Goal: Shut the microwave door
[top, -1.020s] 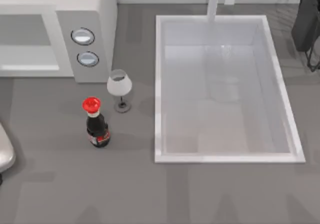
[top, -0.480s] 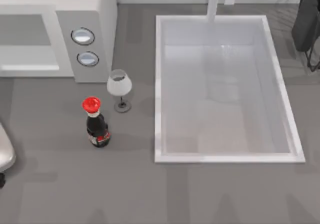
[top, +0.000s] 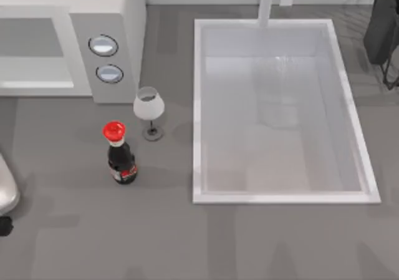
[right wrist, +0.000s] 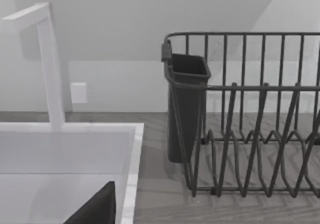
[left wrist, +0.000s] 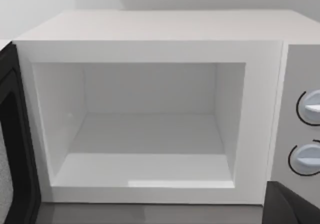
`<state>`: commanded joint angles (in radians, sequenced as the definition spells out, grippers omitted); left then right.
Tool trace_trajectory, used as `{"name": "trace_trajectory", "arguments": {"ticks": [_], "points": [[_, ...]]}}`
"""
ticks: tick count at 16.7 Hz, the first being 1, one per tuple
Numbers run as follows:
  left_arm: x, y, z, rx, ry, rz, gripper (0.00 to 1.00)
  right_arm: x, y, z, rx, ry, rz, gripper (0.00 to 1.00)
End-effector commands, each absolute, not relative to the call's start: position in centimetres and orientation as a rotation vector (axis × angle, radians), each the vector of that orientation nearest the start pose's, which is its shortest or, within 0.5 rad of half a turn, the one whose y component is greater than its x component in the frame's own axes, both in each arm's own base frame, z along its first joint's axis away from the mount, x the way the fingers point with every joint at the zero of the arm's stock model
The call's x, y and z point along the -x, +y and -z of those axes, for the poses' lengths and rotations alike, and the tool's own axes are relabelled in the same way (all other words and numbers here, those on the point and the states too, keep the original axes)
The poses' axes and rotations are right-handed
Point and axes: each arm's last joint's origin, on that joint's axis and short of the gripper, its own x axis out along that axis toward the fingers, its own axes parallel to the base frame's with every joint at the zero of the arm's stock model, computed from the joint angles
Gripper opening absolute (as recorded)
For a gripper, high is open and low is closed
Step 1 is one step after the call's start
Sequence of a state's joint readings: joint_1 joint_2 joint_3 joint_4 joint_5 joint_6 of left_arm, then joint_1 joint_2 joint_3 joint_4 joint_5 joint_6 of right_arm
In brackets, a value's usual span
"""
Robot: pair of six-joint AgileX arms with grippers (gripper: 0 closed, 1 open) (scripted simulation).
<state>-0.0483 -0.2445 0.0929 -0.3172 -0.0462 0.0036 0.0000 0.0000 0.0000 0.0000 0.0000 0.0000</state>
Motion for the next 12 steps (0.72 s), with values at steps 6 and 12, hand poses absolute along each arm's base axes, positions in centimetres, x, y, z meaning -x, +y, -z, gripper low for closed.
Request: {"name": "trace_trajectory", "arguments": {"ticks": [6, 12], "points": [[-7.7, 0.3, -19.8, -0.091, 0.03, -0.021, 0.0, -10.6, -0.1, -16.0, 0.0, 0.0, 0.0, 1.0], [-9.6, 3.0, -27.5, -0.288, 0.229, -0.065, 0.0, -10.6, -0.1, -16.0, 0.0, 0.0, 0.0, 1.0]]}}
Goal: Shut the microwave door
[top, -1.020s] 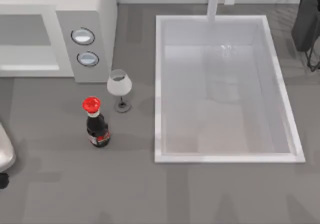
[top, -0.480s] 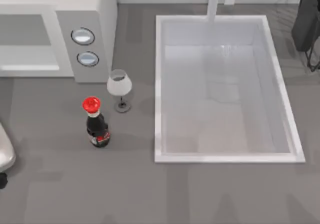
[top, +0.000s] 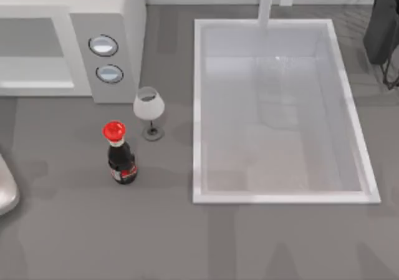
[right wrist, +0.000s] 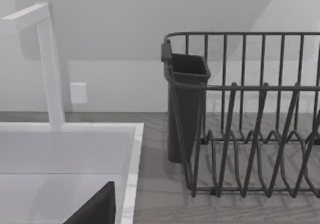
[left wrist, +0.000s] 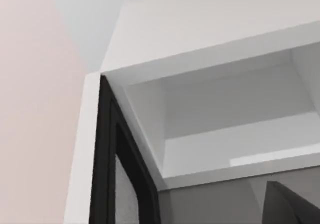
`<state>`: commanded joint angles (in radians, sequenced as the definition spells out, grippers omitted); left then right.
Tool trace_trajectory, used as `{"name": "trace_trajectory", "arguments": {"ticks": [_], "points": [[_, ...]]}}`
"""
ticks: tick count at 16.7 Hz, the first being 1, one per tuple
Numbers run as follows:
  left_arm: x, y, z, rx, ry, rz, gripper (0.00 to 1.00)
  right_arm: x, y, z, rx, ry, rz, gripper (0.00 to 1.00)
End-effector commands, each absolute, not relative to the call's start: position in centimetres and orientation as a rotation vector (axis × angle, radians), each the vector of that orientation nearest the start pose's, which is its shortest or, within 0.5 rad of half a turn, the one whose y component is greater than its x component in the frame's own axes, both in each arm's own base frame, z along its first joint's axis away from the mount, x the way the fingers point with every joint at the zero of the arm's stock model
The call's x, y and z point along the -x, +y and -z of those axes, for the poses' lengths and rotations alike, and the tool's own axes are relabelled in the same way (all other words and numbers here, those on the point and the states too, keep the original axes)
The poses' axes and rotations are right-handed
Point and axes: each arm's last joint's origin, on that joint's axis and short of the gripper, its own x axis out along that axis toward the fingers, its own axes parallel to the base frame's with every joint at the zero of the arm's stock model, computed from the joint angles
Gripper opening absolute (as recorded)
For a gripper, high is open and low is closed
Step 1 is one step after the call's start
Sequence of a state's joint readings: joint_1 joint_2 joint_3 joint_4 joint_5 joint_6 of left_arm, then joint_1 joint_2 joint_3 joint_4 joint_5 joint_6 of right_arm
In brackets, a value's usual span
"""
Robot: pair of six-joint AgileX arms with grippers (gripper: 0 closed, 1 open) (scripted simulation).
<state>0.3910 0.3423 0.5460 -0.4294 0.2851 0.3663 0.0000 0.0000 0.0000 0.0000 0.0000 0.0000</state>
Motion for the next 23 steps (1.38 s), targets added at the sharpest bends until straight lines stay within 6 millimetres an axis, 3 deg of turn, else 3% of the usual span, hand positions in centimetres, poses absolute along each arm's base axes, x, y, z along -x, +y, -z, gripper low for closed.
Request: {"name": "trace_trajectory", "arguments": {"ticks": [2, 5, 9, 13, 17, 23], "points": [[-11.7, 5.4, -29.7, -0.313, 0.335, -0.067, 0.0, -10.6, -0.1, -16.0, 0.0, 0.0, 0.0, 1.0], [-15.5, 11.0, -31.1, -0.285, 0.499, -0.054, 0.0, -10.6, -0.1, -16.0, 0.0, 0.0, 0.0, 1.0], [-18.8, 19.8, -29.0, -0.163, 0.672, -0.015, 0.0, -10.6, -0.1, -16.0, 0.0, 0.0, 0.0, 1.0], [-19.4, 26.1, -26.0, -0.056, 0.755, 0.007, 0.0, -10.6, -0.1, -16.0, 0.0, 0.0, 0.0, 1.0], [-19.3, 28.3, -24.5, -0.01, 0.784, 0.018, 0.0, -10.6, -0.1, -16.0, 0.0, 0.0, 0.0, 1.0], [-19.4, 28.3, -24.3, -0.01, 0.787, 0.022, 0.0, -10.6, -0.1, -16.0, 0.0, 0.0, 0.0, 1.0]]}}
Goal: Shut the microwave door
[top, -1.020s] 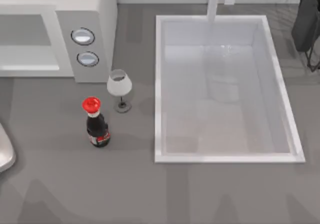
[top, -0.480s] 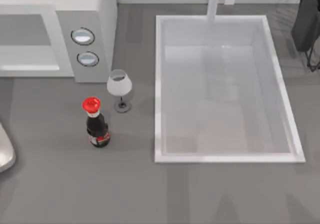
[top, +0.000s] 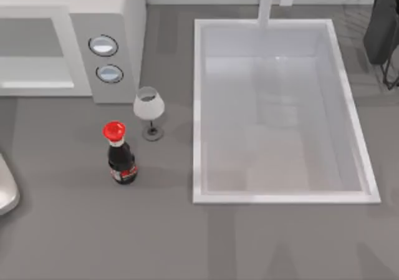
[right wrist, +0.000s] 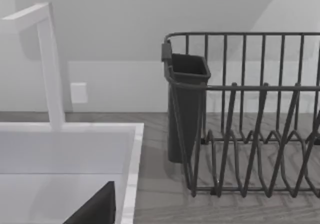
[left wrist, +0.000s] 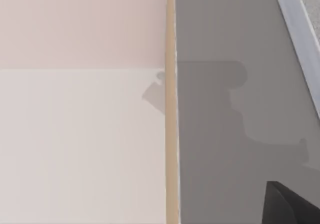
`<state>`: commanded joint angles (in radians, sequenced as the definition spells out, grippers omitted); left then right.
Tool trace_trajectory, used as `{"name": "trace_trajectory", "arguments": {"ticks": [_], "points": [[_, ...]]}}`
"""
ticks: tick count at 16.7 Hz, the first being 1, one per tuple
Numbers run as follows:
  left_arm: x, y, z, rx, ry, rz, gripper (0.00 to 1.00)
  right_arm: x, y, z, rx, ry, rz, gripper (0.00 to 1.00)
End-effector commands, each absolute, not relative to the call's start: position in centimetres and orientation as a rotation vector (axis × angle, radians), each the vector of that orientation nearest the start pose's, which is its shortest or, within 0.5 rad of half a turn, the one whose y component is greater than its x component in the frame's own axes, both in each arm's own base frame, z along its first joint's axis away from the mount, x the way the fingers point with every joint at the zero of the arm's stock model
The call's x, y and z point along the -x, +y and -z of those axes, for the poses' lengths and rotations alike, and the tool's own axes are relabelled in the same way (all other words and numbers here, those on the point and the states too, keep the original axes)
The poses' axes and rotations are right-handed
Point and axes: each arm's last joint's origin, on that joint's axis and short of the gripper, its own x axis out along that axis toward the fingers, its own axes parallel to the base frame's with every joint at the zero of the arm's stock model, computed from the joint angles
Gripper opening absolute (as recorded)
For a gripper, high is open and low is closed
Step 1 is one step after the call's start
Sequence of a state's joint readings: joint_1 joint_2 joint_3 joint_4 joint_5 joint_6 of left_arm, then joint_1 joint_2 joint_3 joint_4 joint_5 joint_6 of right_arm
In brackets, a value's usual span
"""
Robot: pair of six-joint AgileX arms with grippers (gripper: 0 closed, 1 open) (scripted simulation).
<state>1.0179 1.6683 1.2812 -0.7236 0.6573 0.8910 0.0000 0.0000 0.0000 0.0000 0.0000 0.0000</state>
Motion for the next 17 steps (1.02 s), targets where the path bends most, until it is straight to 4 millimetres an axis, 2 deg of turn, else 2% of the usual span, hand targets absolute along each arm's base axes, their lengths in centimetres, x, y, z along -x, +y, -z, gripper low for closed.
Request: {"name": "trace_trajectory", "arguments": {"ticks": [3, 10, 12, 17], "points": [[-19.4, 28.5, -22.2, 0.0, 0.793, 0.026, 0.0, -10.6, -0.1, -16.0, 0.0, 0.0, 0.0, 1.0], [-19.3, 28.5, -14.9, -0.012, 0.783, 0.018, 0.0, -10.6, -0.1, -16.0, 0.0, 0.0, 0.0, 1.0], [-19.3, 28.4, -14.4, -0.008, 0.785, 0.019, 0.0, -10.6, -0.1, -16.0, 0.0, 0.0, 0.0, 1.0], [-19.5, 27.8, -14.7, -0.013, 0.784, 0.022, 0.0, -10.6, -0.1, -16.0, 0.0, 0.0, 0.0, 1.0]]}}
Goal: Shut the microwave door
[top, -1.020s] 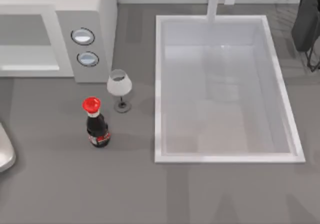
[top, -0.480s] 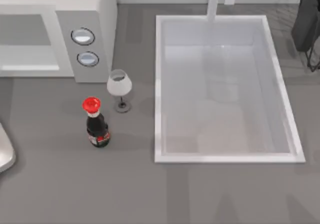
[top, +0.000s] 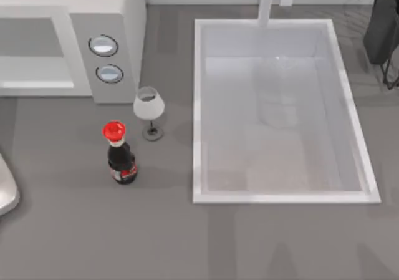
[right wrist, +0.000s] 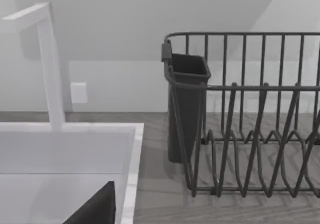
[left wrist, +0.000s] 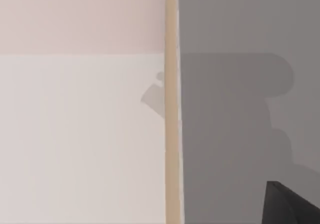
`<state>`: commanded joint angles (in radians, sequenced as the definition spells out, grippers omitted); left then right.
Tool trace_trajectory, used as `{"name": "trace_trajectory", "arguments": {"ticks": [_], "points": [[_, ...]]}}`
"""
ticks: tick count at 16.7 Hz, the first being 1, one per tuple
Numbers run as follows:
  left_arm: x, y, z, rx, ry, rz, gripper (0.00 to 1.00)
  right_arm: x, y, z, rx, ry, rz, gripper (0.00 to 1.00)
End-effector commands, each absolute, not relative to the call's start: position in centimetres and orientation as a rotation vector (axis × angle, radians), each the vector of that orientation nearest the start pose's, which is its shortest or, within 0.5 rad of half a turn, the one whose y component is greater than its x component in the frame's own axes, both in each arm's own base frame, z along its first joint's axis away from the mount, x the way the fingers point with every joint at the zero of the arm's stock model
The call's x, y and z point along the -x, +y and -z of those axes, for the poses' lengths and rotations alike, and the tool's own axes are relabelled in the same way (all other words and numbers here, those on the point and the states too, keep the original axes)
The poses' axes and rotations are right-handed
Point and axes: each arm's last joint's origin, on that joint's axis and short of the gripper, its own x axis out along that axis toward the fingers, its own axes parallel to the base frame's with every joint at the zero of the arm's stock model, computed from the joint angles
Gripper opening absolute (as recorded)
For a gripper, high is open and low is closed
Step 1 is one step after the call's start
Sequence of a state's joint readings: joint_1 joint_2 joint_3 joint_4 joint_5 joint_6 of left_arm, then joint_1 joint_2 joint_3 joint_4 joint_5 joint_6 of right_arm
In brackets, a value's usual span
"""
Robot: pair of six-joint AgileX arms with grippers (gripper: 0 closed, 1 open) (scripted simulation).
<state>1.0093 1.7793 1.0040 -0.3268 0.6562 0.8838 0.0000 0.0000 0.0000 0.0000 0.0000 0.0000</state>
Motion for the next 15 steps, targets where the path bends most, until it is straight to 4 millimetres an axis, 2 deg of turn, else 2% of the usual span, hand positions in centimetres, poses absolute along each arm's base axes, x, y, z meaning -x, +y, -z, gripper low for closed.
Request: {"name": "trace_trajectory", "arguments": {"ticks": [2, 6, 8, 15], "points": [[-19.8, 26.1, -15.0, -0.018, 0.783, 0.021, 0.0, -10.6, -0.1, -16.0, 0.0, 0.0, 0.0, 1.0], [-19.3, 20.7, -14.6, -0.005, 0.793, 0.026, 0.0, -10.6, -0.1, -16.0, 0.0, 0.0, 0.0, 1.0], [-19.2, 18.9, -14.6, -0.009, 0.787, 0.024, 0.0, -10.6, -0.1, -16.0, 0.0, 0.0, 0.0, 1.0], [-19.2, 18.0, -14.6, -0.008, 0.784, 0.022, 0.0, -10.6, -0.1, -16.0, 0.0, 0.0, 0.0, 1.0]]}}
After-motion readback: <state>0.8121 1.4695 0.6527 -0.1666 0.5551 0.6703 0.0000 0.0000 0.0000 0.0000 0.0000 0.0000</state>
